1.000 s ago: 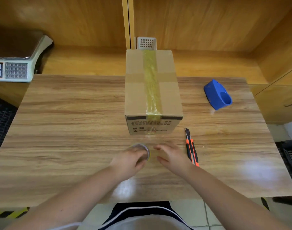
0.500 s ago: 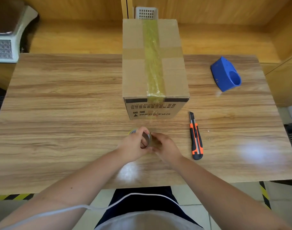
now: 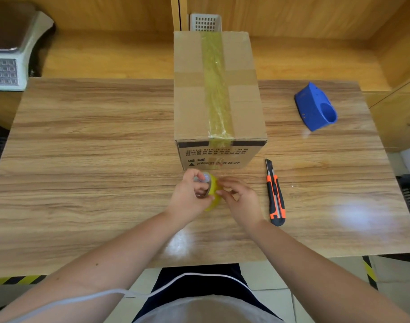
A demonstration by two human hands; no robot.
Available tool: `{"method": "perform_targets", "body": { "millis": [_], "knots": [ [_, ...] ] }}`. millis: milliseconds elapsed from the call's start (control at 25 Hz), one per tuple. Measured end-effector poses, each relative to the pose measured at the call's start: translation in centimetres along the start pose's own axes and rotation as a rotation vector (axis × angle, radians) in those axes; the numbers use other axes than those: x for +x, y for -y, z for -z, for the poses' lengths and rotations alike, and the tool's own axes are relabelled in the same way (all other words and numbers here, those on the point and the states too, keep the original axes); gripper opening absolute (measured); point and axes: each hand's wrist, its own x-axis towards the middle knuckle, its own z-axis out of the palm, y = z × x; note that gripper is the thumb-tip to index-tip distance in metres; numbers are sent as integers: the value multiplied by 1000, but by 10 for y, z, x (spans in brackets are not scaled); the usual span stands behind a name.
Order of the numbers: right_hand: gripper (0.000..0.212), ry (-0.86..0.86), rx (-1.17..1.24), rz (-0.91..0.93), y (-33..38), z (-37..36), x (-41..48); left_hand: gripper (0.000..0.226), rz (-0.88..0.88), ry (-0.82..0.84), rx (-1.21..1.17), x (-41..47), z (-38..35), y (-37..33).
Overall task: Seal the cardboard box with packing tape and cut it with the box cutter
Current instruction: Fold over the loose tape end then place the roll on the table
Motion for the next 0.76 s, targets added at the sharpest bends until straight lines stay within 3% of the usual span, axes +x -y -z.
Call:
{"method": "perform_targets", "body": {
  "millis": [200,400,640,760],
  "knots": [
    [9,-38,27,92,35,22,8,46,-8,-16,-187,-13,7,-25],
    [8,48,-78,346,130,80,32,42,-213,66,-394,-29,31,-95],
    [24,154,-137,497,261,141,85,34,-652,-173,33,-16,86,-207],
    [14,137,-123,578,313,160,101,50,-737,-111,110,-8,111,-262]
  ]
}}
